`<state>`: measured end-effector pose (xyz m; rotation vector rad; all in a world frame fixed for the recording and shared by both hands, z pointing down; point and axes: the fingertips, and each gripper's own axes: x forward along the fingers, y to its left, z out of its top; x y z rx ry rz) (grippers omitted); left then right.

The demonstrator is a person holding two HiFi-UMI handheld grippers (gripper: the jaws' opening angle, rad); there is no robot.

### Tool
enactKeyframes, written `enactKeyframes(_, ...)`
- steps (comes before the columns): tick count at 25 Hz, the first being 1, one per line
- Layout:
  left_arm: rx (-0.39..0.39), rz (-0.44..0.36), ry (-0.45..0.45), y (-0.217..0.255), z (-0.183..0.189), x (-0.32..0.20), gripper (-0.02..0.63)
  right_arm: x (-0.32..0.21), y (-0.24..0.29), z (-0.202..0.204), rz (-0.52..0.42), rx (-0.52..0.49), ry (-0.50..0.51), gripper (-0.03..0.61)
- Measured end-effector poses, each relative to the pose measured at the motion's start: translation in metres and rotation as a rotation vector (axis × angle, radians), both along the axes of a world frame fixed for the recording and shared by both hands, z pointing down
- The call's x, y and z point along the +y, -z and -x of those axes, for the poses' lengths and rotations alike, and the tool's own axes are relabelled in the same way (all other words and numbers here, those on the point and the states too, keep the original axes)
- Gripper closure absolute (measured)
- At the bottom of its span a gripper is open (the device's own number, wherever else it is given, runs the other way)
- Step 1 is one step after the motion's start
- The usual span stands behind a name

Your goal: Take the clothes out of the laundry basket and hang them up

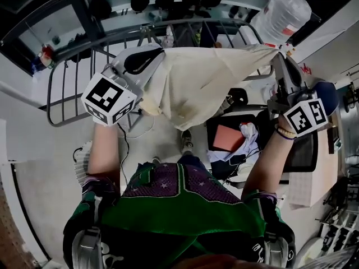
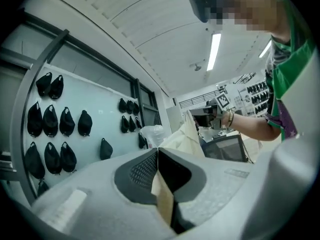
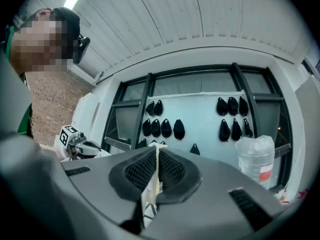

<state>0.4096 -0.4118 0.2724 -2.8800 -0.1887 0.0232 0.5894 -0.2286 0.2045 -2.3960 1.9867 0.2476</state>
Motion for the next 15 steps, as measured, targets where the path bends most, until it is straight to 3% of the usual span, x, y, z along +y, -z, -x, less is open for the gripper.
enactKeyframes(4, -0.005, -0.051, 0.048, 0.007, -0.05, -0.006, 0.594, -0.008, -0.002, -0.056, -0.043, -0.008, 0.021, 0.574)
enactKeyframes(15, -0.04, -0.055, 0.201, 0.016, -0.19, -0.074, 0.594, -0.074, -0.013, -0.209, -0.094, -0.085, 0.096, 0.574)
